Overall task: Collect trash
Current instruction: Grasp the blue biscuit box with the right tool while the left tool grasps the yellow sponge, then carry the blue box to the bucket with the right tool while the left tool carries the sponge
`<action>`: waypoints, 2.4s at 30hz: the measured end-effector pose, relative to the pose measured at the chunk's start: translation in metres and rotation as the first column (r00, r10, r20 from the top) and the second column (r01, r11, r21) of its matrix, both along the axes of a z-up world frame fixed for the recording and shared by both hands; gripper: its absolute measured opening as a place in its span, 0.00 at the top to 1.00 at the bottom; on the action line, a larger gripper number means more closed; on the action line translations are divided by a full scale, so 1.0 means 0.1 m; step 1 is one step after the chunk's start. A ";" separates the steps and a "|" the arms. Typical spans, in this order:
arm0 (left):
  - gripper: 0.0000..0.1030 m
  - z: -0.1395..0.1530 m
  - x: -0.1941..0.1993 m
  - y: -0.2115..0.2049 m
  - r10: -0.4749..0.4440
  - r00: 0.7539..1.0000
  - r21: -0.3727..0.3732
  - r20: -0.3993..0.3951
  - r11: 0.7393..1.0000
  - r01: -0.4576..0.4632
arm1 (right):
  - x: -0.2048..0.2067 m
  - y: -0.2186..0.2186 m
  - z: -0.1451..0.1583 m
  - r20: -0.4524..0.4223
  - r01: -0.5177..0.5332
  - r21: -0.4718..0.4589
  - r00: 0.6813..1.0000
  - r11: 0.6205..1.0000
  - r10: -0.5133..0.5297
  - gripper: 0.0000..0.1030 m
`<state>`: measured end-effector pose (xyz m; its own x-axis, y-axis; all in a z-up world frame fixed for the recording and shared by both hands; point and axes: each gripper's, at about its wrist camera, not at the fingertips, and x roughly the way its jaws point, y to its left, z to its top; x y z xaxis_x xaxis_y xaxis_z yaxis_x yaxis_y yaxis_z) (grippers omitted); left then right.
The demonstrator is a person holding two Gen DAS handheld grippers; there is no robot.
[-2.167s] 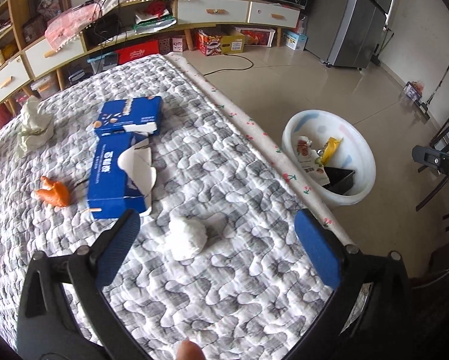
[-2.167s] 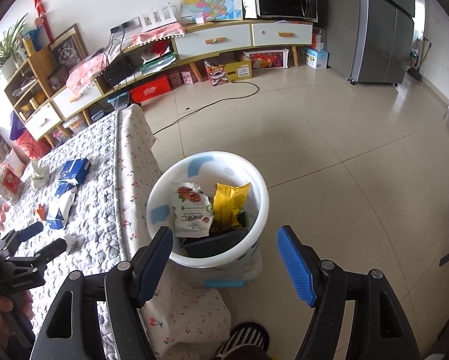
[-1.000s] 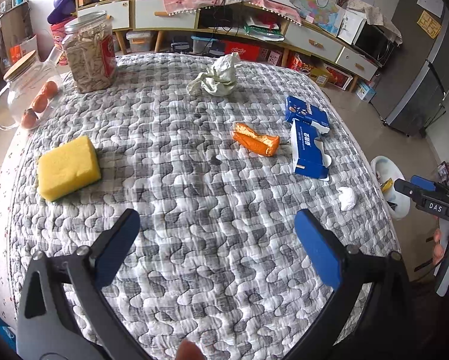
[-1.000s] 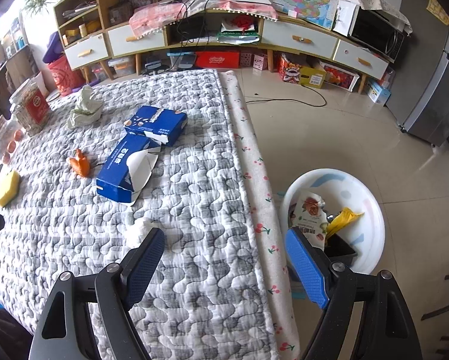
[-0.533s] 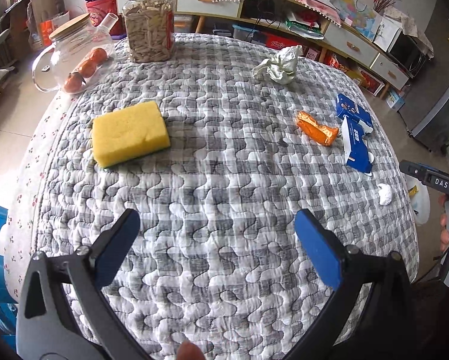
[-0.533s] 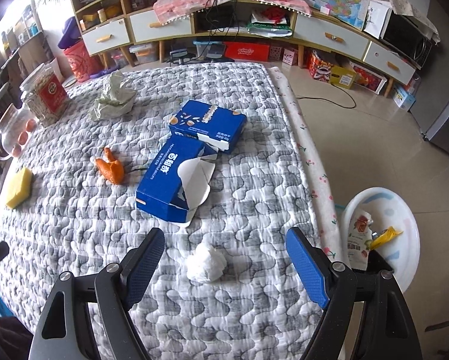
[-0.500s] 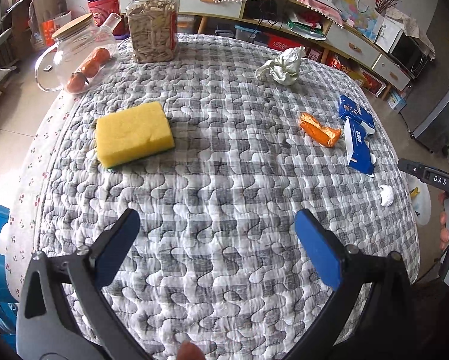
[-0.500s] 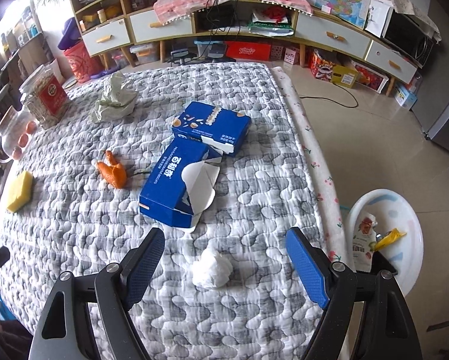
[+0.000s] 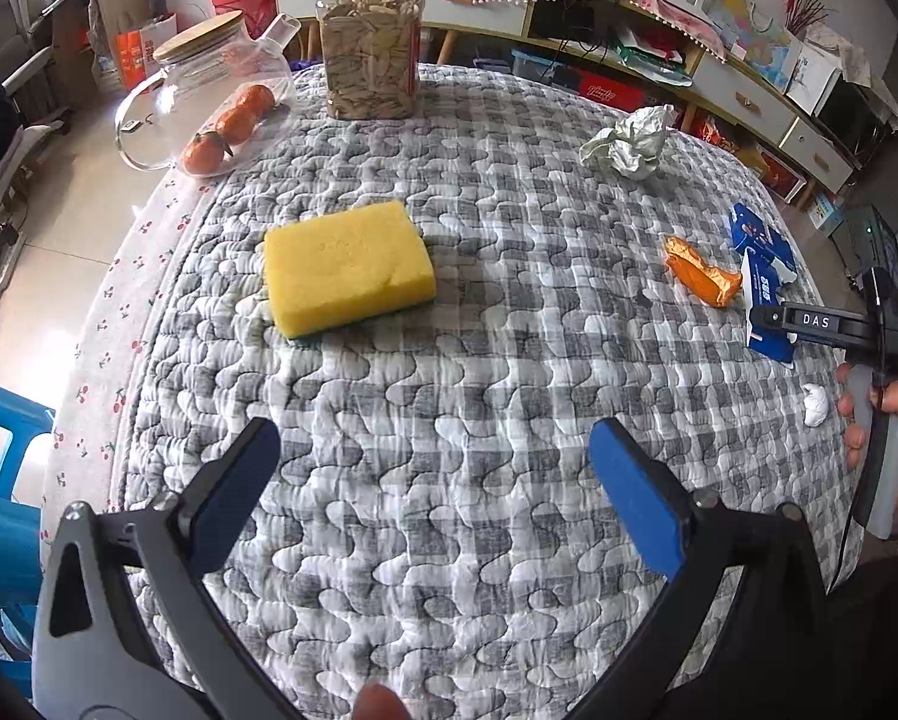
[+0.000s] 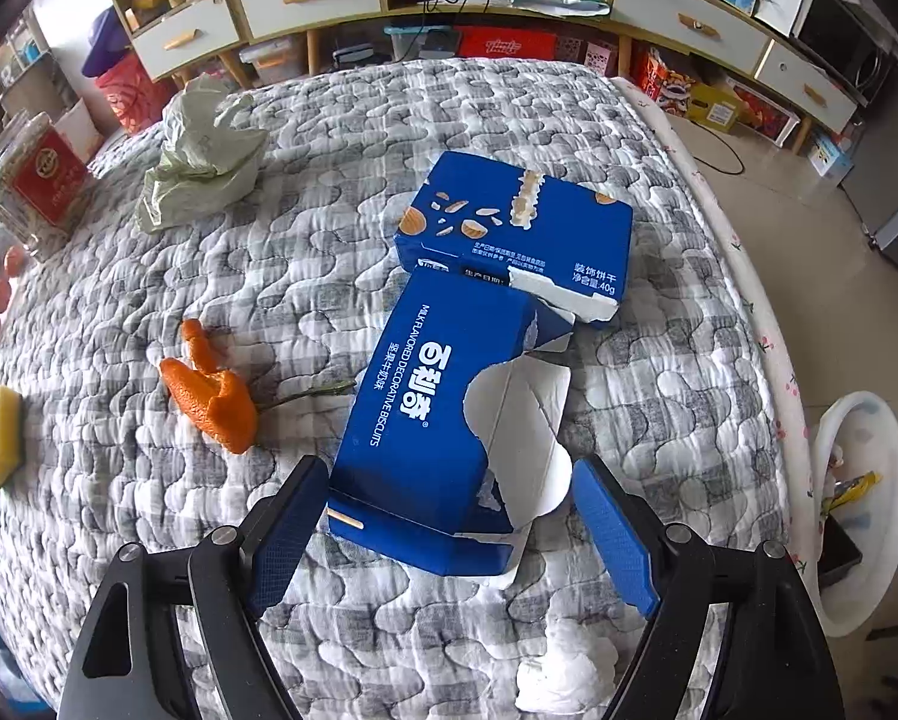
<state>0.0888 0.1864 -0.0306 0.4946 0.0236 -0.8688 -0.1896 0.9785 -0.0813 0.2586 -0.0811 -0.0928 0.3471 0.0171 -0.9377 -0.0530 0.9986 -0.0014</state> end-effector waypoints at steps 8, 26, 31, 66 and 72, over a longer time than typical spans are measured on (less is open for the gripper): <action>0.01 -0.02 0.05 0.10 0.013 1.000 0.012 -0.015 1.000 -0.013 | 0.01 -0.04 -0.04 0.002 0.004 0.029 1.000 1.000 -0.004 0.19; 0.01 0.01 0.52 0.54 0.056 0.991 -0.089 -0.122 0.994 -0.067 | -0.36 -0.17 0.51 0.068 -0.124 0.128 0.991 0.984 0.116 0.49; 0.01 -0.20 0.80 0.65 0.138 0.979 -0.114 -0.153 0.981 -0.156 | -0.41 -0.23 0.61 0.086 -0.135 0.136 0.989 0.982 0.124 0.49; 0.21 -0.03 0.48 0.12 0.047 0.996 -0.206 -0.082 0.976 -0.064 | -0.78 -0.37 0.84 0.153 -0.164 0.155 0.978 0.974 0.141 0.49; 0.21 0.05 0.46 -0.26 -0.043 0.998 -0.222 -0.051 0.975 0.030 | -0.85 -0.42 0.87 0.163 -0.159 0.162 0.978 0.974 0.132 0.49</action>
